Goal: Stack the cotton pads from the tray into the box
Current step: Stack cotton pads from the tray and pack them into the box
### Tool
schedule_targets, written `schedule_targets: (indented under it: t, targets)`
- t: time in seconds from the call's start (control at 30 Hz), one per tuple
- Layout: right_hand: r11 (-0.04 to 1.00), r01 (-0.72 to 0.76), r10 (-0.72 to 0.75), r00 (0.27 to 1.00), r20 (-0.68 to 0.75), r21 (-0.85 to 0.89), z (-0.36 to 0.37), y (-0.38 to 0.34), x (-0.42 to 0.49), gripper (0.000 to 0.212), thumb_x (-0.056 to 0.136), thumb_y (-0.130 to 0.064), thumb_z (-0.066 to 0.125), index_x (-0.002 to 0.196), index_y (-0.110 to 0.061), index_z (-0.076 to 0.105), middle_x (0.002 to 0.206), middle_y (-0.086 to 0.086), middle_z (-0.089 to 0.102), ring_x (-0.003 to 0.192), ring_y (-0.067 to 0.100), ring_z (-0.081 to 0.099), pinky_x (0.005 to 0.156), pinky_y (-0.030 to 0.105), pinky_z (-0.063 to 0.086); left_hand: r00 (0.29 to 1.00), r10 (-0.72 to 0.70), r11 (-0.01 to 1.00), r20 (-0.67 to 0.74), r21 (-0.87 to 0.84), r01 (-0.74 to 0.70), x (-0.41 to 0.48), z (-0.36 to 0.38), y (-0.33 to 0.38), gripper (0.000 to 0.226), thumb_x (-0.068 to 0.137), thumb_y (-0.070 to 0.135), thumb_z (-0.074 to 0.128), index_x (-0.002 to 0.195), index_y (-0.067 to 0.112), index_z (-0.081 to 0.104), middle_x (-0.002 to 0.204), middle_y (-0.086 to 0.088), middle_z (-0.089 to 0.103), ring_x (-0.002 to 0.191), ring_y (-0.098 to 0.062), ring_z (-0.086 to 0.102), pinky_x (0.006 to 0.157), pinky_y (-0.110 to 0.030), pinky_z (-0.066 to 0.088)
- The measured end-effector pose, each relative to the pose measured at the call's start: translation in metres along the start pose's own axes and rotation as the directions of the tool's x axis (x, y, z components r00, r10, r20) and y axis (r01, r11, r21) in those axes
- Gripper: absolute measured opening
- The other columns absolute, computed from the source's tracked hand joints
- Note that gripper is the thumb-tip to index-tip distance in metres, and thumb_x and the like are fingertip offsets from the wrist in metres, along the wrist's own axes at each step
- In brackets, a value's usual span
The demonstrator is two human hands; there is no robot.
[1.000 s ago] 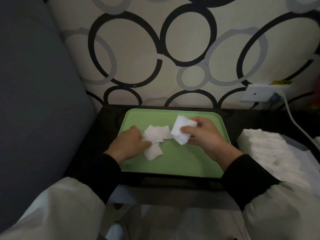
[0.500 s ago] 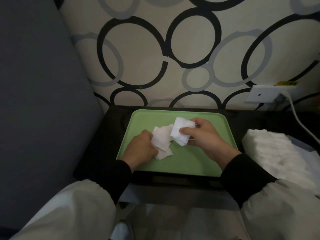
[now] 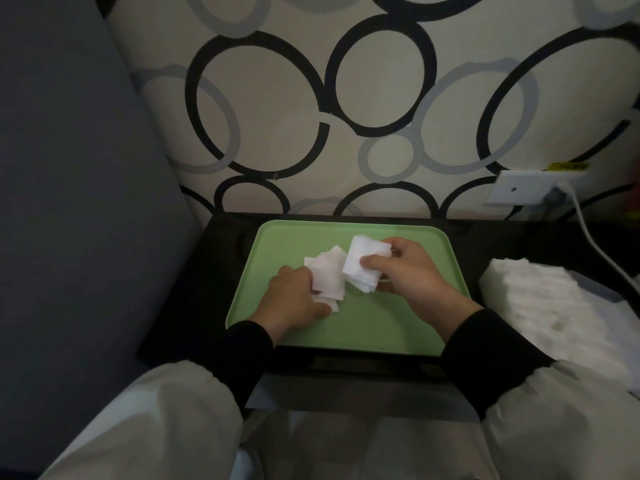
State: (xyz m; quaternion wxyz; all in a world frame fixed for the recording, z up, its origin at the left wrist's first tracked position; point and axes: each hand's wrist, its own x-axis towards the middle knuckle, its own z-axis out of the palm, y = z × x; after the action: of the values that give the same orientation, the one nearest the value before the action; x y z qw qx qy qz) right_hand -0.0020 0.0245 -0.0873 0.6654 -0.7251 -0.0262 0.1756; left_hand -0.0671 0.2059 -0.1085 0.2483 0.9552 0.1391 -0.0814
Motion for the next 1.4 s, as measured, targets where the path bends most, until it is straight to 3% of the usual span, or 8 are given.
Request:
schedule_targets:
  t: [0.2,0.4,0.53,0.67,0.87,0.97,1.23,1.4]
  targets:
    - [1.000,0.000,0.001,1.000,-0.015,0.012,-0.002,-0.002,-0.001,0.026,0.085,-0.004,0.072,0.108,-0.003,0.061,0.106,0.013,0.069,0.089,0.027,0.072,0.068,0.035,0.061,0.994,0.059,0.990,-0.088,-0.126,-0.070,-0.002,0.003,0.001,0.039,0.080,0.018,0.078,0.075,0.027,0.040,0.082,0.008,0.051,0.076,-0.014,0.047,0.057,-0.023,0.031]
    - [1.000,0.016,-0.016,1.000,-0.024,-0.012,-0.003,-0.004,-0.003,0.024,0.085,-0.005,0.072,0.106,-0.006,0.061,0.104,0.012,0.069,0.087,0.024,0.071,0.062,0.032,0.061,0.999,-0.041,0.890,-0.018,-0.455,0.028,0.000,-0.010,-0.012,0.040,0.072,-0.002,0.082,0.086,0.023,0.055,0.095,0.004,0.060,0.080,-0.011,0.055,0.063,-0.020,0.042]
    - [0.998,0.032,-0.034,0.999,-0.028,-0.060,-0.004,-0.004,-0.004,0.024,0.084,-0.004,0.072,0.106,-0.005,0.061,0.102,0.010,0.069,0.088,0.023,0.071,0.067,0.035,0.062,0.984,-0.129,0.838,0.125,-0.516,0.176,-0.003,-0.027,-0.029,0.055,0.066,-0.002,0.088,0.109,0.017,0.060,0.105,-0.006,0.060,0.088,-0.020,0.061,0.071,-0.031,0.052]
    - [0.997,0.036,-0.037,0.999,-0.019,-0.065,-0.002,-0.004,-0.003,0.024,0.084,-0.004,0.073,0.104,-0.006,0.061,0.101,0.009,0.069,0.087,0.022,0.071,0.061,0.029,0.061,0.980,-0.137,0.799,0.142,-0.570,0.194,-0.012,-0.047,-0.039,0.067,0.066,-0.006,0.086,0.122,0.016,0.057,0.099,-0.008,0.064,0.085,-0.021,0.065,0.071,-0.031,0.056]
    - [0.992,-0.003,0.012,0.997,0.073,-0.125,0.004,0.002,-0.003,0.025,0.084,0.002,0.068,0.108,-0.001,0.063,0.100,0.017,0.070,0.081,0.027,0.072,0.066,0.036,0.062,0.985,0.001,0.634,-0.172,-0.762,-0.134,-0.023,-0.054,-0.022,0.056,0.073,-0.008,0.080,0.115,0.025,0.065,0.102,-0.007,0.074,0.090,-0.019,0.073,0.077,-0.030,0.058]
    - [0.994,-0.010,0.025,0.989,0.147,-0.105,0.007,0.003,-0.004,0.020,0.084,0.006,0.068,0.103,0.001,0.064,0.097,0.020,0.072,0.077,0.028,0.072,0.066,0.036,0.061,0.983,0.125,0.565,-0.136,-0.805,-0.183,-0.028,-0.046,-0.006,0.050,0.076,-0.007,0.078,0.112,0.026,0.065,0.099,-0.006,0.077,0.092,-0.020,0.074,0.075,-0.030,0.059]
    - [1.000,-0.019,0.022,0.955,0.295,-0.015,0.009,0.002,-0.008,0.026,0.085,0.004,0.070,0.110,0.006,0.067,0.103,0.022,0.073,0.097,0.035,0.072,0.084,0.041,0.060,0.983,0.113,0.637,-0.146,-0.748,-0.184,-0.026,-0.028,0.009,0.036,0.080,0.006,0.080,0.107,0.024,0.065,0.089,-0.009,0.075,0.076,-0.020,0.070,0.070,-0.034,0.057]
    - [1.000,-0.015,0.020,0.951,0.308,-0.019,0.008,0.000,-0.009,0.019,0.087,0.007,0.063,0.106,0.007,0.066,0.103,0.027,0.071,0.090,0.032,0.071,0.081,0.039,0.061,0.974,0.121,0.712,-0.192,-0.666,-0.220,-0.023,-0.025,0.010,0.042,0.077,0.008,0.083,0.108,0.026,0.062,0.083,0.000,0.068,0.065,-0.011,0.064,0.067,-0.031,0.054]
